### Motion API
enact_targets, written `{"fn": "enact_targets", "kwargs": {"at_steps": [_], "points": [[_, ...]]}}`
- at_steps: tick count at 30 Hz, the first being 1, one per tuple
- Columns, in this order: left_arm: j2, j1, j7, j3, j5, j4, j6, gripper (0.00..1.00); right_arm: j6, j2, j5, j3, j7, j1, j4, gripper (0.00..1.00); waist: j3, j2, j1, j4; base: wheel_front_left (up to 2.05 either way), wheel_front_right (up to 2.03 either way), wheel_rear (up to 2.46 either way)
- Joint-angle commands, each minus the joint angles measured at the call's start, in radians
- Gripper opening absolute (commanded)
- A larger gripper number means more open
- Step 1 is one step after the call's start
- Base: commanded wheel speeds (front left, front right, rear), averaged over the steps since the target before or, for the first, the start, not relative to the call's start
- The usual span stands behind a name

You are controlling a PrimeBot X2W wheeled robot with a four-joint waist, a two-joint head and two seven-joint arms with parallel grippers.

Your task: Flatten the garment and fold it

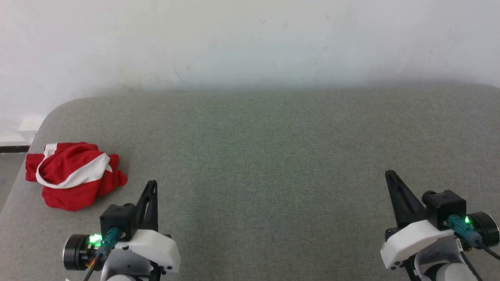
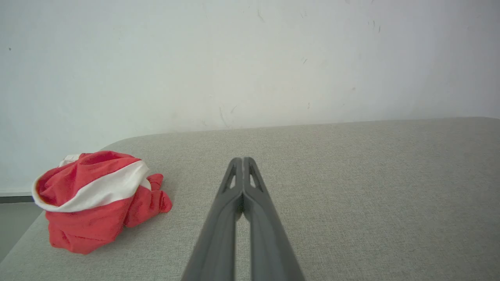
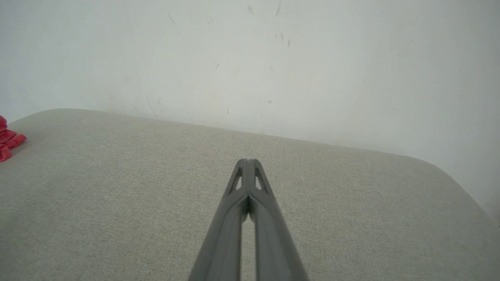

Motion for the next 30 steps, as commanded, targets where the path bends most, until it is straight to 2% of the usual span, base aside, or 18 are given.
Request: {"fn": "enact_targets", "kwargs": {"at_steps": [1, 2, 3, 19, 30], "points": [[0.000, 0.000, 0.000, 0.000, 0.000, 0.000, 0.000, 0.00, 0.000, 0.000, 0.000, 0.000, 0.000, 0.000, 0.000, 0.00, 0.000, 0.0000, 0.0000, 0.000, 0.00, 0.00, 0.00], [0.001, 0.000, 0.000, -0.001, 0.000, 0.000, 0.000, 0.00, 0.000, -0.001, 0.000, -0.001, 0.000, 0.000, 0.000, 0.00, 0.000, 0.0000, 0.0000, 0.000, 0.00, 0.00, 0.00], [0.001, 0.000, -0.001, -0.001, 0.000, 0.000, 0.000, 1.00, 0.000, -0.001, 0.001, -0.001, -0.001, 0.000, 0.000, 1.00, 0.000, 0.0000, 0.0000, 0.000, 0.00, 0.00, 0.00], [0.001, -0.007, -0.033, -0.022, 0.001, -0.005, 0.035, 1.00, 0.000, 0.000, 0.041, -0.029, -0.033, 0.005, -0.019, 1.00, 0.006, 0.0000, 0.0000, 0.006, 0.00, 0.00, 0.00], [0.005, -0.017, -0.056, -0.035, 0.001, -0.010, 0.062, 1.00, 0.000, 0.000, 0.049, -0.033, -0.056, 0.012, -0.039, 1.00, 0.015, 0.0000, 0.0000, 0.041, 0.00, 0.00, 0.00]]}}
